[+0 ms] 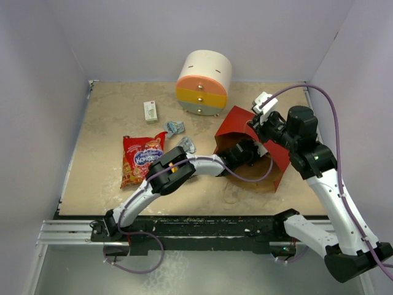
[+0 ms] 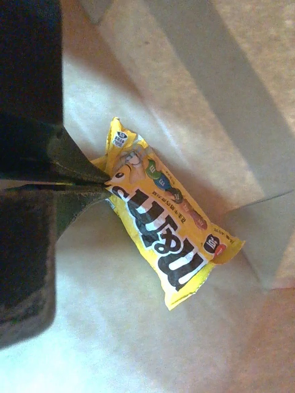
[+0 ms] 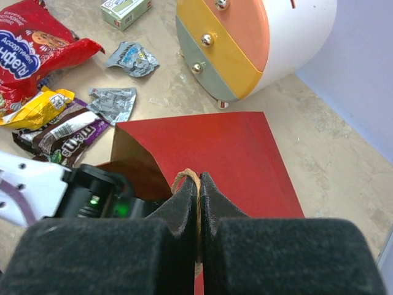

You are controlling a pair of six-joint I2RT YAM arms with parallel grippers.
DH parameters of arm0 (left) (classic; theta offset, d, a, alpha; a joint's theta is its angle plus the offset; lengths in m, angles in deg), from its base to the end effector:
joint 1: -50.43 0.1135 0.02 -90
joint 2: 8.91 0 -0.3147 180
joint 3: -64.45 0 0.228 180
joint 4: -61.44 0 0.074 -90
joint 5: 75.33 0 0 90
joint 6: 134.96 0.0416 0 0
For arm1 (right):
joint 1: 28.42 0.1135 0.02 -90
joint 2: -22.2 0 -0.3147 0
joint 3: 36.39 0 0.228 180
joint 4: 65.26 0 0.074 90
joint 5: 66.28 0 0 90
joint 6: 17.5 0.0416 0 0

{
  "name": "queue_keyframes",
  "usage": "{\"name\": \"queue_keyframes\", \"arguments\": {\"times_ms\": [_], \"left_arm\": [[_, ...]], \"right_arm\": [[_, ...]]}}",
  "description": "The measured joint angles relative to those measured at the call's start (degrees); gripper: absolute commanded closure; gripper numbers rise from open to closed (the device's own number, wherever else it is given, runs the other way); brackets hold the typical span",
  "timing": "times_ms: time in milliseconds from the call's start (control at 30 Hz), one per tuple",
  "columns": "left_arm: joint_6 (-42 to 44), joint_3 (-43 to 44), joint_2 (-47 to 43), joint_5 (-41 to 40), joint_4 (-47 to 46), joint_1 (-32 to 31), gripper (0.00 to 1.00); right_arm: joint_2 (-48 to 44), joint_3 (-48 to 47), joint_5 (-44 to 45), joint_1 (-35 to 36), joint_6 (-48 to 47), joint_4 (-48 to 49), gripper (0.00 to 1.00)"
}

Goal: Take the snacks out of the paper bag
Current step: Take out the snack from the paper bag.

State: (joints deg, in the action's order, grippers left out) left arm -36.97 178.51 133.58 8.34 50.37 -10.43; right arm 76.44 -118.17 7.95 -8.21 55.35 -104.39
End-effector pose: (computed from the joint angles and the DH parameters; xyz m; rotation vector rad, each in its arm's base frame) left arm 0.2865 -0.5046 0.1622 1.0130 1.6150 -0.5290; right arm 0.1368 0.0624 0.4514 -0.7532 1.6061 0.2824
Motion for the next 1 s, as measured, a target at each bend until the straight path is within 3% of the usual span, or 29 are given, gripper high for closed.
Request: {"name": "queue_keyframes", "arguments": {"times_ms": [600, 833, 1000], "left_arm": [[-10.1, -31.8, -38.2, 3.2, 20.6, -2.3, 1.0], [-14.0, -34.7, -54.4, 1.2, 32.8, -2.3, 1.0], [-18.6, -34.8, -63.0, -7.7, 43.9, -2.2, 1.0]], "right_arm": [[-1.5, 3.1, 11.2, 0.0, 0.0, 8.3, 1.0], [-2.1, 6.4, 11.8, 0.0, -1.7, 11.3, 1.0], [-2.1, 6.5, 11.8, 0.0, -2.6, 11.5, 1.0]]}}
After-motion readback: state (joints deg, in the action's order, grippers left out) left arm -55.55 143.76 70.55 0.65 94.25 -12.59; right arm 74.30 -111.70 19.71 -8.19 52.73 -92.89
